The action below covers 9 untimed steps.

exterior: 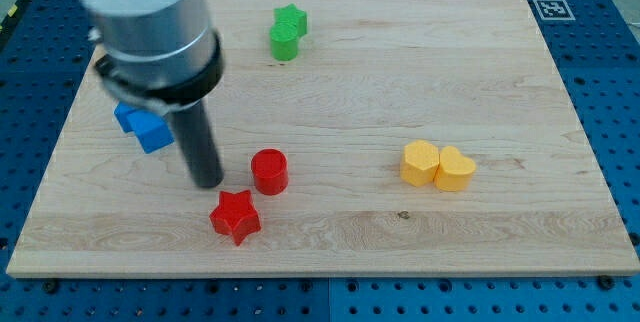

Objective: Move the red blocks closer

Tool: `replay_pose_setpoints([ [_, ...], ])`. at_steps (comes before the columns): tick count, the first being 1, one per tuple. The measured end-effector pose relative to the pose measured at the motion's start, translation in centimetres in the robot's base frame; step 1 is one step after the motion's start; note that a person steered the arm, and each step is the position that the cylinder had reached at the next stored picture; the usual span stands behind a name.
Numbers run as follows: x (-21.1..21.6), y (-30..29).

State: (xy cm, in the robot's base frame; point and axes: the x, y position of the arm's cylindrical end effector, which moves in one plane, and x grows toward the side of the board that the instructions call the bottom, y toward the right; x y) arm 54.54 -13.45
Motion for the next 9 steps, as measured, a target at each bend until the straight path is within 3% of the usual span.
replay_pose_setpoints([
  [1,3.1,-3.0],
  [2,5.3,0.2],
  [4,2.8,2.9],
  [9,2.0,1.2],
])
